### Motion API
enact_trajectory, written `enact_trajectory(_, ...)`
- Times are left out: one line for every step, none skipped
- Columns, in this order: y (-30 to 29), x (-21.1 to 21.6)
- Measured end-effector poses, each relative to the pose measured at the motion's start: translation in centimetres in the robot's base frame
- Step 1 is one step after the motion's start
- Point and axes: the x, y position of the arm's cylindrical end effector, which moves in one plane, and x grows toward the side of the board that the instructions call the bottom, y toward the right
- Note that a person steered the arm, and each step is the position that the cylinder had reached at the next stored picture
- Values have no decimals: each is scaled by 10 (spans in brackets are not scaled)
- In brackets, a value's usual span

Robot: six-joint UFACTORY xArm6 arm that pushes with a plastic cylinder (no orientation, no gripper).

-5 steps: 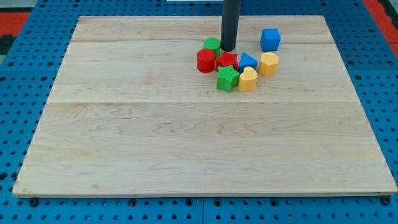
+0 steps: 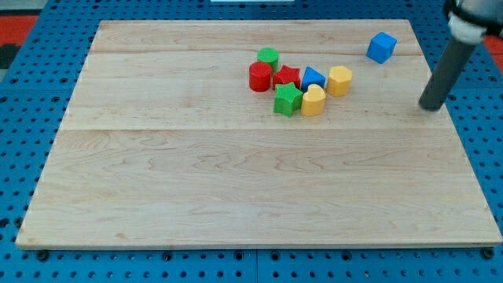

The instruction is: Move the yellow heart left to the blue cube

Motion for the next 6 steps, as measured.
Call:
enact_trajectory(-87, 52)
enact_trajectory(-133, 24)
enact_trajectory(-155, -23)
enact_trajectory(-154, -62)
enact_trajectory(-154, -101)
enact_trajectory(-146, -142)
